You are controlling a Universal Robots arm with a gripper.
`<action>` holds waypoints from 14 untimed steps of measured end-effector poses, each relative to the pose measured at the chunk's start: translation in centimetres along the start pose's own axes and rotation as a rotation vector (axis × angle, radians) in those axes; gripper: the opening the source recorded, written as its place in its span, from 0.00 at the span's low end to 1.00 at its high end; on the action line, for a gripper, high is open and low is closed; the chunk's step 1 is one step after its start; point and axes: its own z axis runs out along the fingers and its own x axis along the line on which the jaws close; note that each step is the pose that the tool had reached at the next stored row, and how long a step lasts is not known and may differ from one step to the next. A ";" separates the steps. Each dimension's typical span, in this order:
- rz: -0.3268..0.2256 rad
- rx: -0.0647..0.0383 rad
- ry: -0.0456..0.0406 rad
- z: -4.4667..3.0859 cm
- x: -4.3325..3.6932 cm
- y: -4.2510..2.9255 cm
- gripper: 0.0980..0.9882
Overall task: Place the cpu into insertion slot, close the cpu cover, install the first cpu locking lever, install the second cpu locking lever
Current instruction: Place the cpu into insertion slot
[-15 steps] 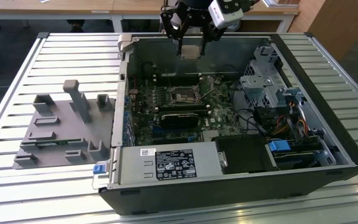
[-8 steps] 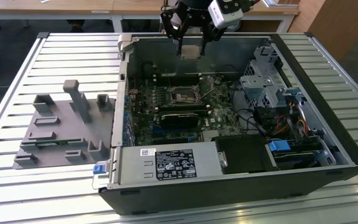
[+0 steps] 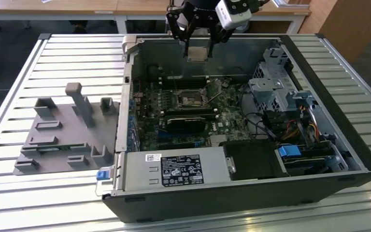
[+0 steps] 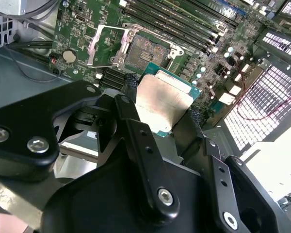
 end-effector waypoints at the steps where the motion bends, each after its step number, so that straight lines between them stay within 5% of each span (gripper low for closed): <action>1: 0.001 0.000 -0.0001 0.00 0.00 0.00 0.50; 14: 0.014 0.000 -0.0013 0.00 0.00 0.00 0.50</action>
